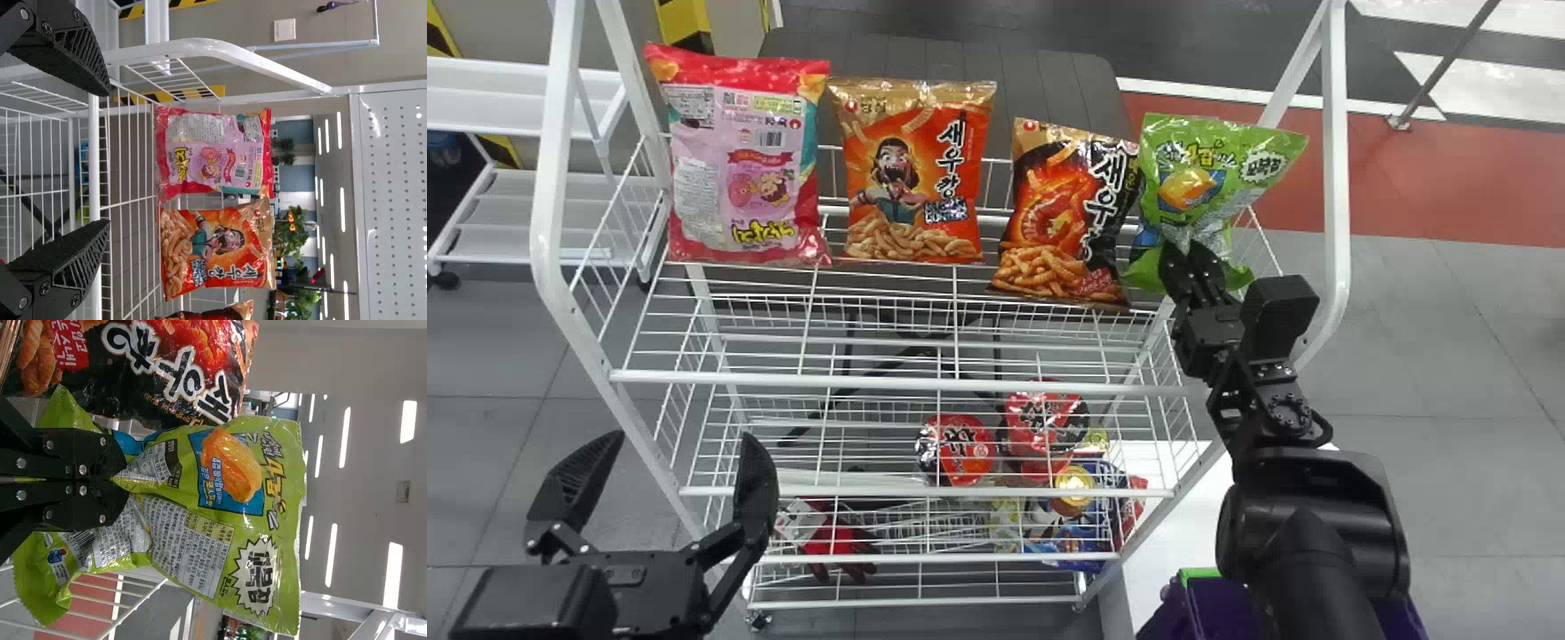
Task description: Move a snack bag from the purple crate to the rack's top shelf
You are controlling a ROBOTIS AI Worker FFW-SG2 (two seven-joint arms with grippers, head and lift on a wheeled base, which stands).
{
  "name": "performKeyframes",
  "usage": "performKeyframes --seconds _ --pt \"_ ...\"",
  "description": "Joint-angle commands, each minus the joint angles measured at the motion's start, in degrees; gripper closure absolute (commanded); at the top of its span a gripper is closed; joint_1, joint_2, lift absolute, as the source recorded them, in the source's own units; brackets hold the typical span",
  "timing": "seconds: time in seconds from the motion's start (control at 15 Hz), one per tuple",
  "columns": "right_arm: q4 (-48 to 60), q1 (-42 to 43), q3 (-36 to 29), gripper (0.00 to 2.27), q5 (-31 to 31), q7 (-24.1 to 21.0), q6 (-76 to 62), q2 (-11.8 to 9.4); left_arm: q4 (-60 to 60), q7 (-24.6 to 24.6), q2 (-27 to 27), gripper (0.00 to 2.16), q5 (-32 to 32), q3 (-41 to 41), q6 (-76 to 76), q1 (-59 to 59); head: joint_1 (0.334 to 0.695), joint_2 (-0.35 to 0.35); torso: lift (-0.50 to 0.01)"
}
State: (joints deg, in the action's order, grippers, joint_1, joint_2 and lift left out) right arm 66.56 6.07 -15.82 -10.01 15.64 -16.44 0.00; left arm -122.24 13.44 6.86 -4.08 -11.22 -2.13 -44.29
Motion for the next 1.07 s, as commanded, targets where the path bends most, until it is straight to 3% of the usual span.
performKeyframes --seconds 0.0,0.2,0.27,0.33,0.4,1.0 --pt "-0.2 0.1 0.0 0.84 -0.2 0.0 -0.1 0.1 -0.1 0.0 0.0 0.14 0.0 0.1 0.0 0.0 0.695 -0.152 0.001" --pt "-0.3 0.2 -0.2 0.77 0.0 0.0 -0.1 0.1 0.0 -0.1 0.0 0.14 0.0 0.1 0.2 0.3 0.695 -0.151 0.001" --pt "-0.3 0.2 -0.2 0.61 -0.1 0.0 -0.1 0.1 -0.1 -0.1 0.0 0.14 0.0 0.1 0.2 0.3 0.695 -0.151 0.001" --pt "-0.4 0.1 -0.3 0.29 -0.1 0.0 -0.6 0.1 0.0 -0.2 0.0 0.14 0.0 0.0 0.3 0.4 0.695 -0.153 0.001" --pt "-0.5 0.1 -0.4 0.23 -0.1 -0.1 -0.8 0.1 0.1 -0.2 -0.1 0.14 -0.1 0.0 0.3 0.6 0.695 -0.153 0.001" --pt "0.0 -3.2 -1.1 0.17 1.0 -1.9 -10.0 0.1 0.3 -0.1 -0.1 0.14 -0.1 -0.2 0.5 0.8 0.695 -0.167 0.001"
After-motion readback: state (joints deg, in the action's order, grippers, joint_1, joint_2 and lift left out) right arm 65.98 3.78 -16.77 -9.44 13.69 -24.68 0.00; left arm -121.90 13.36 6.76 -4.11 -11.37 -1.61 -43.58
